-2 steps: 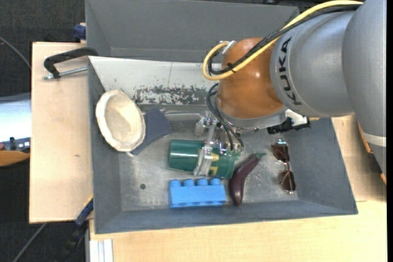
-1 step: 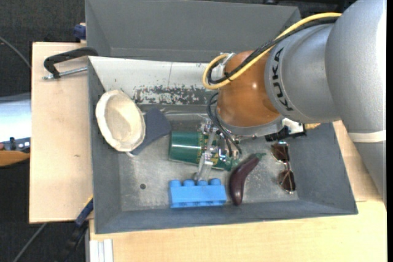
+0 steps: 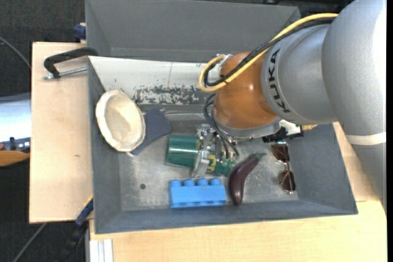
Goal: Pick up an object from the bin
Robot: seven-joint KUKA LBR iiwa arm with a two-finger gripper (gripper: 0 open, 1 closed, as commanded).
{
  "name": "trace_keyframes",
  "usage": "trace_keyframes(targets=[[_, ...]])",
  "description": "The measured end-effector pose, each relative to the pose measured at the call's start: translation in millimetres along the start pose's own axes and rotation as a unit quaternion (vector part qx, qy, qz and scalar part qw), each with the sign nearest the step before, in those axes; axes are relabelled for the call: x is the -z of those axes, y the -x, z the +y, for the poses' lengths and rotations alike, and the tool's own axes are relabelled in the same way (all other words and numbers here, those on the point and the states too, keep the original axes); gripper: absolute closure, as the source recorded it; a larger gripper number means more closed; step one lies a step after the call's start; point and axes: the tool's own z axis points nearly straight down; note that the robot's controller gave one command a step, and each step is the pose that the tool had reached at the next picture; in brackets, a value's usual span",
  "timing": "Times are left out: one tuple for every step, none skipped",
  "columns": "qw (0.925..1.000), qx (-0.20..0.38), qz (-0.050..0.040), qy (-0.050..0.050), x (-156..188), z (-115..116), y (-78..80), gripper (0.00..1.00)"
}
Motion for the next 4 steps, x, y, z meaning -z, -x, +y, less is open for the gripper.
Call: trace_keyframes(targets=[[1.0, 0.0, 0.0, 0.0, 0, 0, 0.0, 1.0], [1.0, 0.0, 0.0025, -0.001, 7, -1, -2.0, 1.0], [1.0, 0.0, 0.0028, -0.001, 31, -1, -2.4, 1.0], [1.0, 0.0, 0.001, 0.0, 62, 0, -1.1, 1.0]])
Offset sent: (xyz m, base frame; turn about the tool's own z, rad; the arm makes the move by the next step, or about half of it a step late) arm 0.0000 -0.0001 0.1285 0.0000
